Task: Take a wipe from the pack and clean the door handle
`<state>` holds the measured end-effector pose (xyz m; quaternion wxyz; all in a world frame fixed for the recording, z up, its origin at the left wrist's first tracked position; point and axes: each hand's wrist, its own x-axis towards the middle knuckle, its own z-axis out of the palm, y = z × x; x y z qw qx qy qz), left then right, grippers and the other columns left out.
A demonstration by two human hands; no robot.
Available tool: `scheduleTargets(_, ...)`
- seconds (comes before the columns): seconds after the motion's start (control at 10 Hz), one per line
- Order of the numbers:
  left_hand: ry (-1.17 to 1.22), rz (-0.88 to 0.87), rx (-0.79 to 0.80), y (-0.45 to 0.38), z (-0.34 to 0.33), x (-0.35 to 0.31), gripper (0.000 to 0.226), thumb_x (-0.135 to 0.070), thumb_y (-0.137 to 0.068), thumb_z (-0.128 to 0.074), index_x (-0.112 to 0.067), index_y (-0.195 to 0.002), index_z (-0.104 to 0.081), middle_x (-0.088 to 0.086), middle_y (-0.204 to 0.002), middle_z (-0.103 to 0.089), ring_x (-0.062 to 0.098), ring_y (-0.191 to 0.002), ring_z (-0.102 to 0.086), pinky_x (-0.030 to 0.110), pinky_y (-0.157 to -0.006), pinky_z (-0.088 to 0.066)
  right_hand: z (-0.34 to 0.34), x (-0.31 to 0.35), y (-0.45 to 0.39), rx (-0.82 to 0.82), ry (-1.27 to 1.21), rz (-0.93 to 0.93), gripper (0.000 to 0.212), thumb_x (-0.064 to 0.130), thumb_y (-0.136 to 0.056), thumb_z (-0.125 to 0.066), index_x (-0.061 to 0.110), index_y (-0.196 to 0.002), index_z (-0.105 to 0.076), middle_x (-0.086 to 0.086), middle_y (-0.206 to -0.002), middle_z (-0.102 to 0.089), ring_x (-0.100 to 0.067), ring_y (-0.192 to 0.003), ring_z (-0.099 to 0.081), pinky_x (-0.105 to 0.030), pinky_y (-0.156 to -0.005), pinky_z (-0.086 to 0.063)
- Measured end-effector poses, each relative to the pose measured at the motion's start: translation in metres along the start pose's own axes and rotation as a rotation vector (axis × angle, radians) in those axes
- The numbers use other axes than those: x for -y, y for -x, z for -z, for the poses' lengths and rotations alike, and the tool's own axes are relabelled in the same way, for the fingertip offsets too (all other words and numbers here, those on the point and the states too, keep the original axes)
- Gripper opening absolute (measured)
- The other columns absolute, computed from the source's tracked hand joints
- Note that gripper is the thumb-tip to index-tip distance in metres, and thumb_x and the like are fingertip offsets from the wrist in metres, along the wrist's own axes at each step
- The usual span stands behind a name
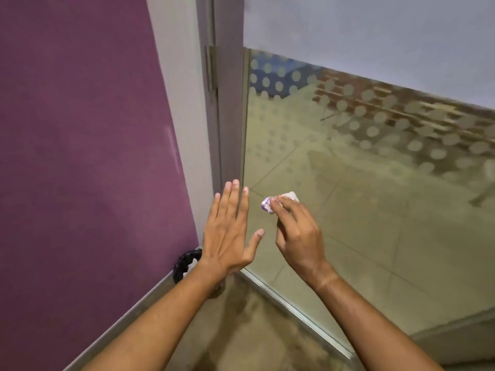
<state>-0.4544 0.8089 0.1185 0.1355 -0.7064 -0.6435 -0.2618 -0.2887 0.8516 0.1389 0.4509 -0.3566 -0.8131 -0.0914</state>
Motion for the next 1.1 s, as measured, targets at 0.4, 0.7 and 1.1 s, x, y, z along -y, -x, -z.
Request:
scheduleTargets(0.4,-0.035,0.296,0.138,0.077,-0.026,0.137,0.083,-0.050,-0.094,-0.042,0.000,-0.157,-0.025,0.023,-0.164,-0.016,0.034,-0.155,-0.011,0.055,-0.122,-0.021,-0.144,0.070,0.017,0.281,-0.207,-0.047,0.035,0.008,-0.092,-0.045,0.005,-0.115,-0.070,-0.009,-0.113,-0.069,-0.027,-0.103,-0.064,-0.036,-0.084,-0.054)
scheduleTargets(0.7,-0.098,0.514,0.227,0.128,-0.073,0.196,0.078,-0.045,-0.096,-0.050,0.001,-0.156,-0.027,0.023,-0.163,-0.019,0.037,-0.153,-0.016,0.050,-0.124,-0.015,-0.266,0.066,0.053,0.481,-0.358,0.015,0.025,0.022,-0.101,-0.049,0.014,-0.119,-0.064,-0.009,-0.115,-0.067,-0.023,-0.101,-0.060,-0.033,-0.079,-0.053)
scheduleTargets(1.1,-0.140,0.669,0.368,0.142,-0.105,0.223,0.080,-0.051,-0.097,-0.040,0.005,-0.153,-0.030,0.027,-0.161,-0.022,0.039,-0.153,-0.013,0.054,-0.123,-0.017,-0.377,0.051,0.046,0.744,-0.430,0.001,0.045,0.014,-0.080,-0.066,0.001,-0.123,-0.064,-0.021,-0.122,-0.064,-0.038,-0.110,-0.061,-0.044,-0.091,-0.053)
